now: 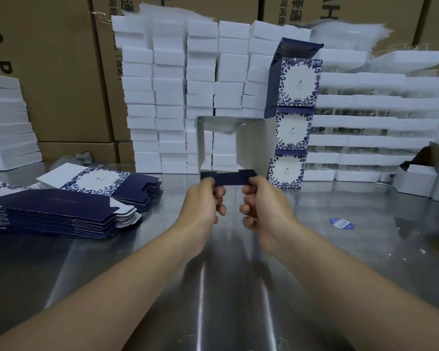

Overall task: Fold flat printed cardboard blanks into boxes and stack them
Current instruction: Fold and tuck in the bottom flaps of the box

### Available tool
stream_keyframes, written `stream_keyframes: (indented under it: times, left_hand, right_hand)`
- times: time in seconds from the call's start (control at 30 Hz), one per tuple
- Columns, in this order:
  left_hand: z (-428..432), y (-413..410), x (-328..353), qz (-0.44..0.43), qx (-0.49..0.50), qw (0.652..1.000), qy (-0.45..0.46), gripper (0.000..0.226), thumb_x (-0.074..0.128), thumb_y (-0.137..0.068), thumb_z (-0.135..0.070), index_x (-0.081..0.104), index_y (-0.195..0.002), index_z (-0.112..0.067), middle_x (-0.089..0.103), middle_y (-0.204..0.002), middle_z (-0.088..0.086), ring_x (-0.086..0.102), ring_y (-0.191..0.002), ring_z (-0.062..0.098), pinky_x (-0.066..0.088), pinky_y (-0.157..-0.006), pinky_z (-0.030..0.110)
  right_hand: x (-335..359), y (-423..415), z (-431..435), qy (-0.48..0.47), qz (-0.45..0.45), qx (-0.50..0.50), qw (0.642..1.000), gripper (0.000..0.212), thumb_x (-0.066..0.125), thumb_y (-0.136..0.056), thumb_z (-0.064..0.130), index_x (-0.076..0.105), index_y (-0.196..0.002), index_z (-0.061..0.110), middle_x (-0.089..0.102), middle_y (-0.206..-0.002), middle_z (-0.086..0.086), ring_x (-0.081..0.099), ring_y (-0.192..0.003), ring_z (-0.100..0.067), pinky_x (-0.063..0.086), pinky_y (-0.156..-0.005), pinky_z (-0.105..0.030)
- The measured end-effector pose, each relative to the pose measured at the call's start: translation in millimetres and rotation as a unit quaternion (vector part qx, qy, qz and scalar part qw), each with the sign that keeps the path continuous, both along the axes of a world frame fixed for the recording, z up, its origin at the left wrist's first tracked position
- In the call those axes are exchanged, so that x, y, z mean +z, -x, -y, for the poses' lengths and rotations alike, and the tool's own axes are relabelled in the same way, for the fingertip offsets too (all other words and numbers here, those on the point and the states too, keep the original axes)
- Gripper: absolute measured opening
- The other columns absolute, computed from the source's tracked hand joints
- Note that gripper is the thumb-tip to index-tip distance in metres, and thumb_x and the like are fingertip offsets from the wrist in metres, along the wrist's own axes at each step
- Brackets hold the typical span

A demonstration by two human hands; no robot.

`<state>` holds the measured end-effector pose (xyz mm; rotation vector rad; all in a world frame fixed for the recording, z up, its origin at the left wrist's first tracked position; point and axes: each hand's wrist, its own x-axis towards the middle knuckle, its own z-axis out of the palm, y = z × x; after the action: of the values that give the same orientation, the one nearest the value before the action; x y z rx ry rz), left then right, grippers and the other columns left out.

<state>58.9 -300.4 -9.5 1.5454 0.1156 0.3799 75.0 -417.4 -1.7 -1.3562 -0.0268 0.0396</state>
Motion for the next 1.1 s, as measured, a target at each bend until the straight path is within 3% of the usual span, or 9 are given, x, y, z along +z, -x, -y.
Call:
stream_keyframes:
  times: [0.13,0.33,0.4,0.47,0.67,0.77,0.87,0.97,1.1]
  left_hand:
    - [-1.8,-2.5,-1.6,0.007,0.015,1.000,0.000,0.046,0.039,-0.109,-0.036,0.048,-0.068,-0.018,0.050,-0.063,-0.005,0.047,-0.049,0.011,0.033,-0.061,0.034]
    - [-5.4,-11.5,-9.5,-0.023,-0.001,1.000,0.006,0.040,0.046,-0.107,-0.043,0.056,-0.077,-0.019,0.056,-0.065,-0.002,0.053,-0.050,0.009,0.041,-0.062,0.031]
    - [-11.0,-17.3,-12.5,-0.034,0.029,0.999,0.021,0.038,0.045,-0.107,-0.040,0.057,-0.077,-0.019,0.052,-0.055,-0.009,0.053,-0.045,0.007,0.040,-0.055,0.027]
    - [-17.8,-21.4,-15.1,-0.047,0.054,0.997,0.017,0.034,0.044,-0.107,-0.037,0.057,-0.081,-0.020,0.051,-0.054,-0.012,0.052,-0.041,0.005,0.038,-0.049,0.024]
    - [-32.1,-27.7,-24.2,-0.048,0.073,0.993,-0.076,0.032,0.042,-0.105,-0.033,0.059,-0.084,-0.016,0.061,-0.064,-0.004,0.057,-0.064,0.024,0.036,-0.060,0.033]
    - [-33.9,-26.9,-23.5,-0.024,0.084,0.985,-0.150,0.030,0.041,-0.105,-0.031,0.059,-0.088,-0.016,0.062,-0.074,0.000,0.062,-0.064,0.026,0.043,-0.061,0.034]
    - [-30.9,-22.0,-18.9,-0.006,0.077,0.979,-0.188,0.032,0.039,-0.097,-0.038,0.060,-0.092,-0.015,0.063,-0.074,0.000,0.067,-0.067,0.030,0.052,-0.075,0.039]
    - [-29.8,-22.4,-19.5,0.002,0.068,0.980,-0.185,0.033,0.040,-0.088,-0.043,0.058,-0.080,-0.016,0.058,-0.061,-0.011,0.064,-0.053,0.018,0.046,-0.064,0.035]
    - [-28.0,-25.0,-18.6,0.032,0.067,0.985,-0.155,0.027,0.043,-0.089,-0.039,0.056,-0.073,-0.020,0.055,-0.052,-0.015,0.058,-0.045,0.015,0.046,-0.064,0.032]
  right_hand:
    - [-2.8,-3.2,1.6,-0.010,-0.005,0.012,1.000,0.028,0.047,-0.103,0.021,0.055,-0.076,0.017,0.041,-0.046,0.008,0.042,-0.039,-0.007,0.025,-0.038,-0.020]
    - [-7.9,-5.8,-0.9,0.057,-0.026,0.117,0.991,0.025,0.056,-0.101,0.033,0.061,-0.080,0.020,0.048,-0.056,0.006,0.051,-0.045,-0.009,0.032,-0.042,-0.019]
    - [-9.5,-8.2,1.4,0.117,-0.001,0.072,0.991,0.020,0.065,-0.099,0.038,0.062,-0.095,0.019,0.054,-0.067,0.003,0.056,-0.046,-0.008,0.034,-0.045,-0.021]
    - [-9.7,-11.7,4.2,0.155,0.054,-0.002,0.986,0.032,0.071,-0.093,0.046,0.056,-0.098,0.019,0.053,-0.073,0.003,0.055,-0.044,-0.006,0.034,-0.049,-0.025]
    - [0.8,-14.4,11.1,0.107,0.106,-0.078,0.985,0.058,0.060,-0.088,0.076,0.055,-0.081,0.019,0.048,-0.048,0.013,0.055,-0.053,-0.015,0.034,-0.059,-0.032]
    - [5.8,-15.4,13.9,0.079,0.099,-0.090,0.988,0.059,0.056,-0.093,0.071,0.059,-0.073,0.016,0.050,-0.050,0.008,0.053,-0.046,-0.013,0.034,-0.058,-0.031]
    - [9.3,-16.7,14.8,0.061,0.101,-0.072,0.990,0.055,0.049,-0.101,0.061,0.066,-0.076,0.015,0.058,-0.057,0.004,0.053,-0.046,-0.012,0.033,-0.055,-0.029]
    - [8.5,-18.3,17.7,0.063,0.118,-0.045,0.990,0.051,0.052,-0.104,0.054,0.068,-0.074,0.017,0.060,-0.060,0.006,0.053,-0.048,-0.009,0.032,-0.055,-0.028]
    - [6.3,-21.3,24.7,0.095,0.091,-0.049,0.990,0.054,0.062,-0.094,0.069,0.064,-0.080,0.017,0.055,-0.058,0.006,0.054,-0.049,-0.010,0.037,-0.058,-0.029]
